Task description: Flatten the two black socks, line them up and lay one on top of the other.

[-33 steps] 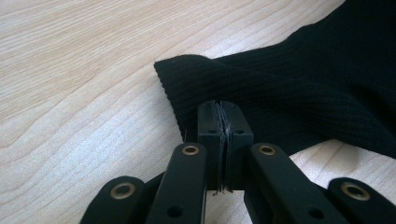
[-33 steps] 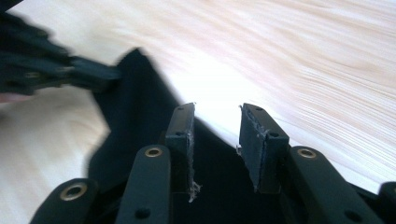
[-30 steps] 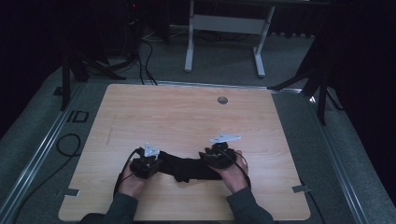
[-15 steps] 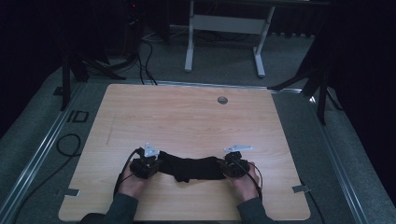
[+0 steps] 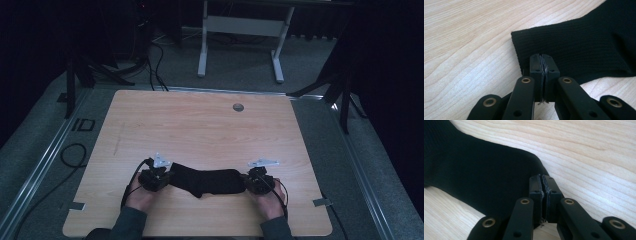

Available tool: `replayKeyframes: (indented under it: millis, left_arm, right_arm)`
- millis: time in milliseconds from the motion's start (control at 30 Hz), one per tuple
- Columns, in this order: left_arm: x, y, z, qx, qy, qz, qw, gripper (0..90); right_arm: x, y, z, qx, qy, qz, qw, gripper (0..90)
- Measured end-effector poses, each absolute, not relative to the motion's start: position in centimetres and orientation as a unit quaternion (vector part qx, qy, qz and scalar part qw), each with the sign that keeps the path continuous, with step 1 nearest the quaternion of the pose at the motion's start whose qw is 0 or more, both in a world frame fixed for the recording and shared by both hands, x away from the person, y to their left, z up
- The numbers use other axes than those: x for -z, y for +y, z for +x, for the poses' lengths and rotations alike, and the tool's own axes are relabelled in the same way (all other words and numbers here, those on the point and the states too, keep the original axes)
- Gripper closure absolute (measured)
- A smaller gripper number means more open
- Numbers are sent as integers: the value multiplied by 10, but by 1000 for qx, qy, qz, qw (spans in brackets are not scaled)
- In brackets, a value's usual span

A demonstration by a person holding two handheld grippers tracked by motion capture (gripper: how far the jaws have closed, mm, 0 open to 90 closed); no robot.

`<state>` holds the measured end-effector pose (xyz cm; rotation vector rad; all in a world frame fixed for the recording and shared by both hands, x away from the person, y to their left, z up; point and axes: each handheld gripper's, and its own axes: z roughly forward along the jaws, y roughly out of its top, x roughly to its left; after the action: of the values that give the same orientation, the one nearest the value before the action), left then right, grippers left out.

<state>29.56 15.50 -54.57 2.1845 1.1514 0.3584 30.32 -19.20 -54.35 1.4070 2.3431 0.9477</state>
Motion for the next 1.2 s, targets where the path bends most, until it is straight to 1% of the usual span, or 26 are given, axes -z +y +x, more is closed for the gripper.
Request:
replayKeyframes:
  millis: [333, 600, 667, 700, 767, 800, 833, 867, 900, 1000, 1067, 1200]
  left_arm:
    - [543, 155, 296, -127, 425, 841, 310, 883]
    - [545, 149, 299, -137, 419, 841, 314, 863]
    - [546, 146, 301, -142, 417, 839, 319, 846]
    - [546, 145, 301, -146, 413, 839, 322, 827]
    - [547, 144, 301, -149, 410, 837, 330, 778]
    - [547, 144, 301, -149, 410, 837, 330, 751]
    - [547, 144, 301, -149, 410, 837, 330, 751]
    - [545, 145, 302, -144, 410, 830, 350, 751]
    - [544, 145, 301, -144, 410, 827, 356, 695]
    - [540, 150, 301, -149, 415, 814, 378, 622]
    - [538, 154, 301, -155, 422, 804, 389, 600]
    - [538, 164, 305, -172, 452, 791, 375, 577]
  right_arm:
    - [549, -194, 305, -313, 810, 480, 127, 856]
    - [551, -198, 318, -322, 798, 492, 133, 842]
    - [552, -200, 325, -324, 794, 496, 137, 829]
    - [552, -200, 326, -323, 793, 498, 137, 816]
    - [551, -200, 328, -327, 792, 496, 140, 741]
    - [551, -200, 328, -327, 792, 496, 140, 741]
    - [551, -200, 328, -330, 791, 495, 140, 741]
    - [551, -200, 328, -330, 791, 495, 140, 701]
    - [545, -203, 326, -344, 789, 491, 138, 625]
    - [535, -208, 323, -373, 778, 487, 136, 549]
    - [528, -213, 320, -390, 769, 485, 145, 520]
    - [523, -227, 319, -397, 759, 492, 154, 502]
